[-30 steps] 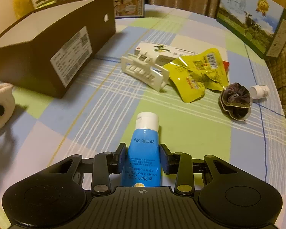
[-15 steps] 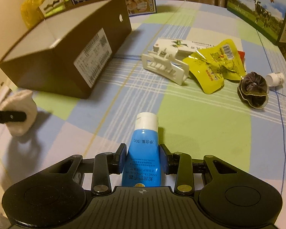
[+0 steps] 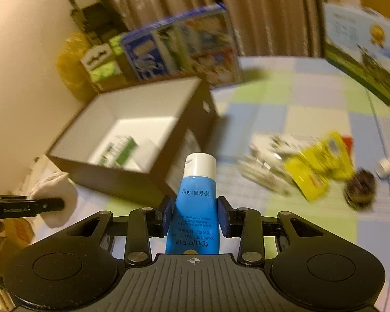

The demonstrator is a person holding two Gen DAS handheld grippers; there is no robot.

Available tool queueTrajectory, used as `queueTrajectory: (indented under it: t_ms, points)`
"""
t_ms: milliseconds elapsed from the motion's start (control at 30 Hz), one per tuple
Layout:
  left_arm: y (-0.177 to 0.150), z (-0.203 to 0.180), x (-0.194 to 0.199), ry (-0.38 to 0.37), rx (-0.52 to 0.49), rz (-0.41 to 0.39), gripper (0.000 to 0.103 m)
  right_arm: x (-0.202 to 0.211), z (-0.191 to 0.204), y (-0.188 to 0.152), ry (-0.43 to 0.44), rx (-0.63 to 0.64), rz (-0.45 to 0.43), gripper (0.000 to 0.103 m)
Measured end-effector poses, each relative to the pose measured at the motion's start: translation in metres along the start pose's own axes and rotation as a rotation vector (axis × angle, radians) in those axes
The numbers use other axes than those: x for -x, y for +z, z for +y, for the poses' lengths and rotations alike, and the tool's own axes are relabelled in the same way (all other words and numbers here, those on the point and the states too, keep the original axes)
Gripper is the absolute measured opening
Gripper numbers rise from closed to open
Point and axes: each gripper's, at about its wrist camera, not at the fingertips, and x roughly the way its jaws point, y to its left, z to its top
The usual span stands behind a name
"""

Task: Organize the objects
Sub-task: 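Carry cloth and toothpaste into the brown box and open both tools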

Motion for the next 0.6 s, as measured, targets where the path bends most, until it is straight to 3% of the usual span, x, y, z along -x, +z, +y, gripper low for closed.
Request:
queueTrajectory:
  t_ms: [333,600]
  points:
    - [0.061,0.011,0.011,-0.005,-0.022,-0.113,0.036,-0.028,0.056,0.062,0.122,0.071,-0.072,0.034]
    - [0.118,0.036,-0.012,0.064,-0.043,-0.154,0.036,-0.07,0.081,0.105,0.106,0.103,-0.106,0.034]
